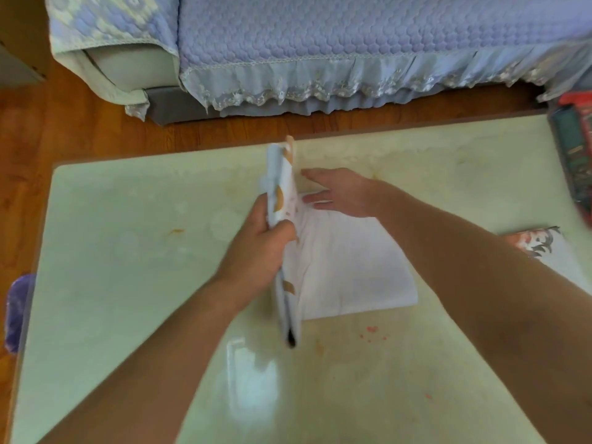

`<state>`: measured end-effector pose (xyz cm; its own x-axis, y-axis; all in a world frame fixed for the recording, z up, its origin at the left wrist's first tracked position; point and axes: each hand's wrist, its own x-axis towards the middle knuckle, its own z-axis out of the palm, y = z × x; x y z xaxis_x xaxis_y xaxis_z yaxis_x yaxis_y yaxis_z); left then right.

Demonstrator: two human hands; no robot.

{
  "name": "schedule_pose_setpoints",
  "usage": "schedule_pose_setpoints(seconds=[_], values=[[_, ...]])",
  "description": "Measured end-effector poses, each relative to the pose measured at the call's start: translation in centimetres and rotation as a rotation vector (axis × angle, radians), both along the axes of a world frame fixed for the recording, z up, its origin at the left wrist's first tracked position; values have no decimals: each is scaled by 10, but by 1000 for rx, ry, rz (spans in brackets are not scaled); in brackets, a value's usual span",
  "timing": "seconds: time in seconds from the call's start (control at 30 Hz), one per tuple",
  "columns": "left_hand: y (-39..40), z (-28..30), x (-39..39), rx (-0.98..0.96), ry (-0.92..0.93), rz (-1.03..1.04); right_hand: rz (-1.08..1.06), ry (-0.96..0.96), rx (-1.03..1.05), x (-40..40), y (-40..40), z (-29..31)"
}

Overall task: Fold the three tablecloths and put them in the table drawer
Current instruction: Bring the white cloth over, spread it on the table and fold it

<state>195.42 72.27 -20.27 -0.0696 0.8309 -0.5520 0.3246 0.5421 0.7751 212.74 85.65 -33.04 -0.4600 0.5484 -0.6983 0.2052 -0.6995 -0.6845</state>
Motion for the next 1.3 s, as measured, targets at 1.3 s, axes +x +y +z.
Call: schedule_pose_setpoints(seconds=[1.3], values=[[94, -174, 15, 267, 861, -613, -325, -862, 410, 78, -98, -34]])
